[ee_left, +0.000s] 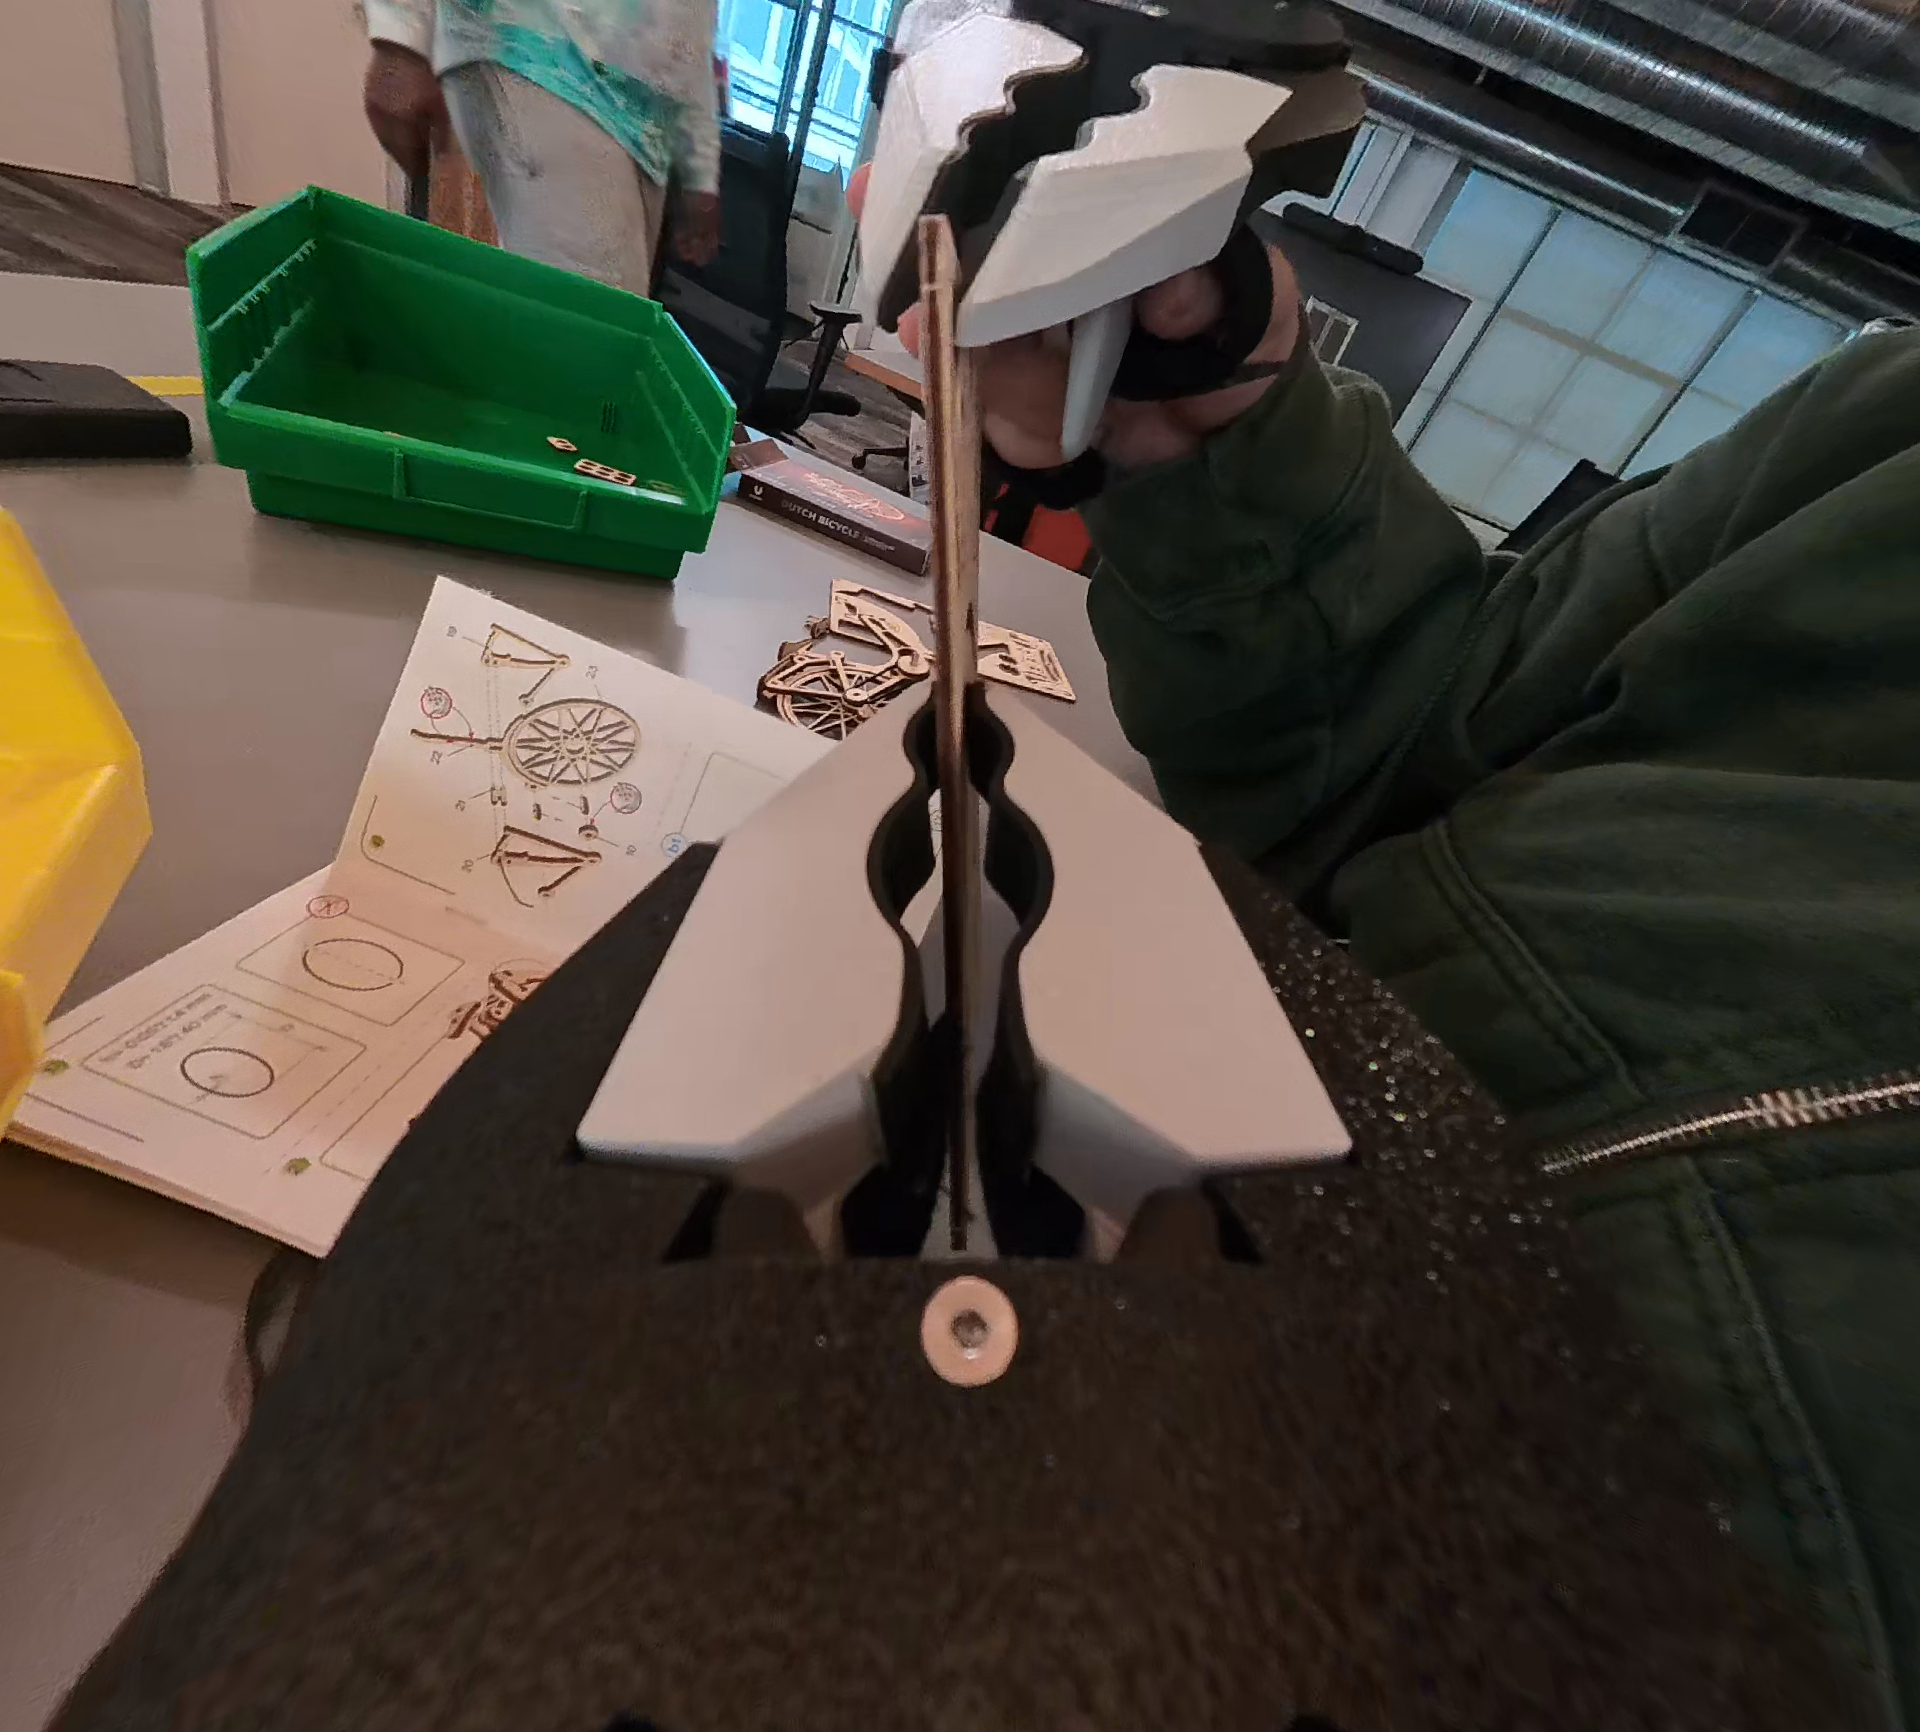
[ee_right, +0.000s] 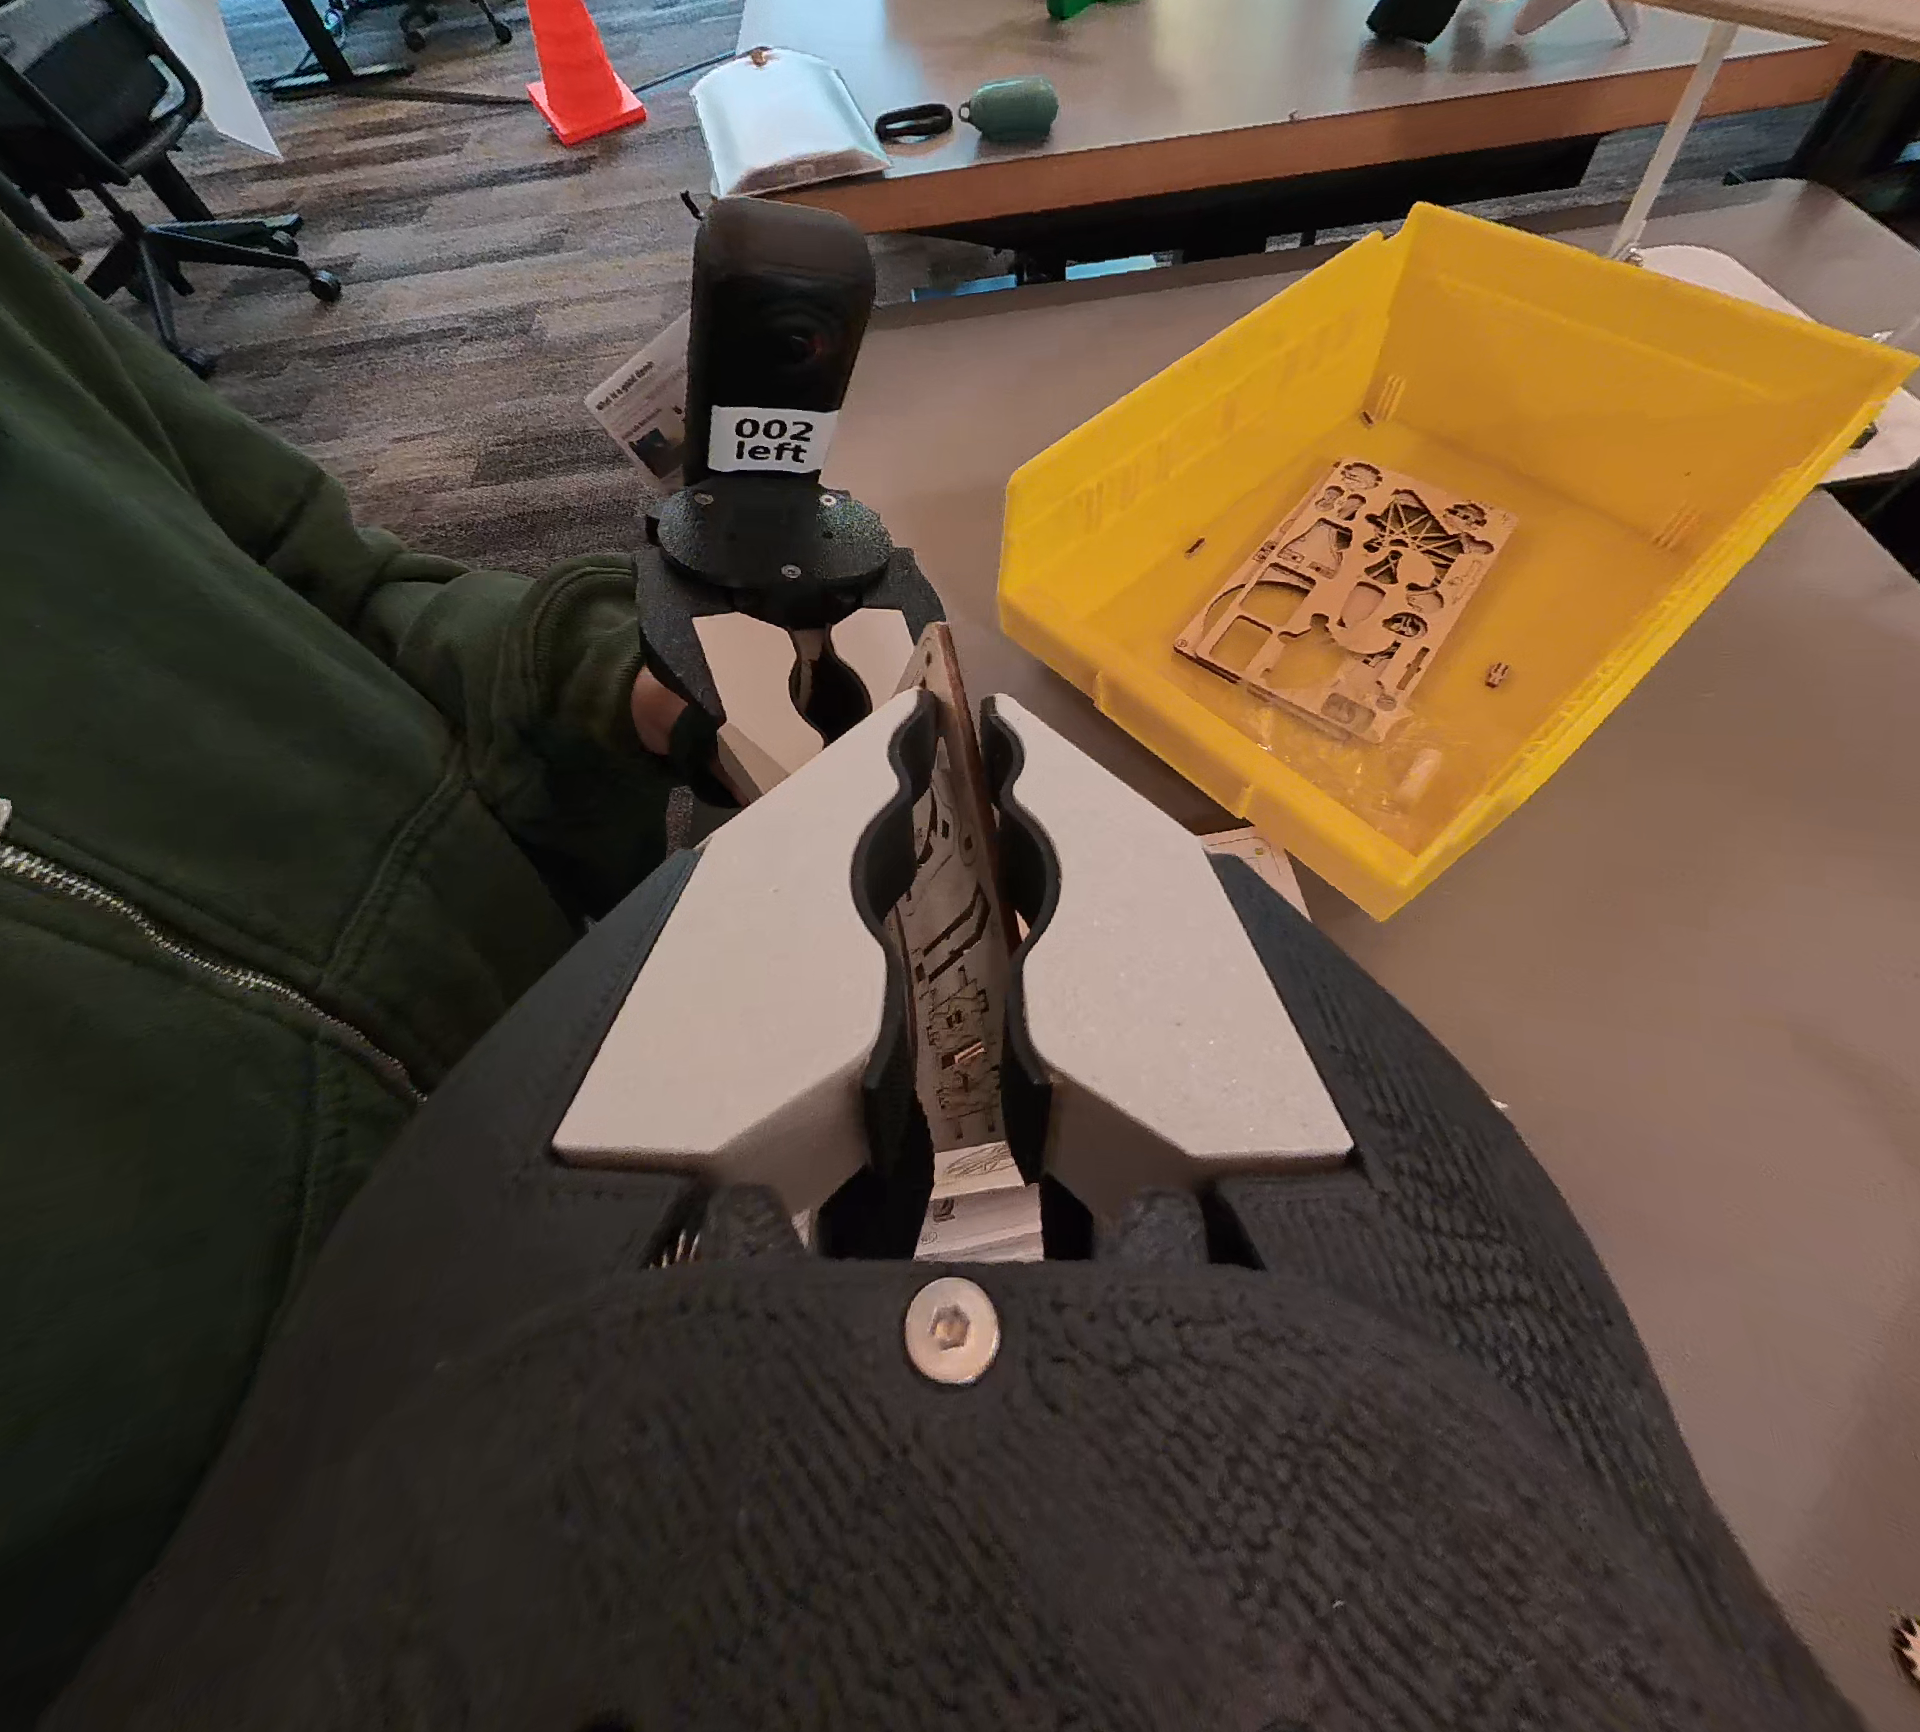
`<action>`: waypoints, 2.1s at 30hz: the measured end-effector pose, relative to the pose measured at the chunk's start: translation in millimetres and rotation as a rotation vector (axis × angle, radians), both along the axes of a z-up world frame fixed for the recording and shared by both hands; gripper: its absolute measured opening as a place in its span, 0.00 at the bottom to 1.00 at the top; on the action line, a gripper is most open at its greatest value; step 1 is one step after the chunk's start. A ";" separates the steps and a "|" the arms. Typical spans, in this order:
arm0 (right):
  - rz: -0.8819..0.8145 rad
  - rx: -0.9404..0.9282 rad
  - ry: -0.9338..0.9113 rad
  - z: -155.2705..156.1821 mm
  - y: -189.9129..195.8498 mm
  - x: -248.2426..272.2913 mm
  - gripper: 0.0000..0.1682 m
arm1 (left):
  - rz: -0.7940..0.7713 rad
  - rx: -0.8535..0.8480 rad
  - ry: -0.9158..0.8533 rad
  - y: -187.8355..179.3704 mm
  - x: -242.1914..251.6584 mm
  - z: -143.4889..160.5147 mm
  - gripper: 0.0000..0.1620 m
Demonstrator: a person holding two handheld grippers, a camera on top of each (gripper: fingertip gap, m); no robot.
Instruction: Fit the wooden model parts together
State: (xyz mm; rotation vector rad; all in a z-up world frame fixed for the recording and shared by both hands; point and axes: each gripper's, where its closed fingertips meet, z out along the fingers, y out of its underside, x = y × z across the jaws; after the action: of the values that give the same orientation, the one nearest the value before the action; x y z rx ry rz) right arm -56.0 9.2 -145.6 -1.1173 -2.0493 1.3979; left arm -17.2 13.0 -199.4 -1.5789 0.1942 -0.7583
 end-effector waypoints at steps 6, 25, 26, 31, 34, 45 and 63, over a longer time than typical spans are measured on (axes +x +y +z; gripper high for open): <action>0.007 0.026 0.002 -0.5 -1.5 1.9 0.05 | 0.006 -0.003 0.019 0.6 0.4 -1.7 0.00; -0.120 0.246 0.089 -12.2 5.8 6.1 0.03 | 0.103 -0.031 0.230 5.3 -2.0 -15.5 0.02; -0.130 0.260 0.098 -11.7 5.8 6.2 0.03 | 0.104 -0.030 0.230 5.2 -2.1 -15.2 0.02; -0.159 0.326 0.130 -10.8 5.7 6.9 0.03 | 0.109 -0.024 0.236 4.9 -2.2 -14.4 0.03; -0.157 0.330 0.139 -9.3 4.7 7.8 0.04 | 0.097 -0.021 0.212 4.5 -1.3 -13.1 0.03; -0.077 0.089 0.069 1.2 7.3 15.6 0.15 | 0.050 -0.021 0.142 3.1 4.7 -8.0 0.00; 0.030 0.261 0.011 -9.7 -3.4 18.4 0.06 | 0.030 -0.026 0.178 2.1 8.6 -10.8 0.00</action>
State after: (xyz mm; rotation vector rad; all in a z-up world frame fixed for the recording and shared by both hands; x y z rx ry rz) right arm -37.6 5.7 -155.3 -0.9697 -2.1723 1.1068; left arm -8.6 15.1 -210.2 -1.6713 0.2902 -0.5989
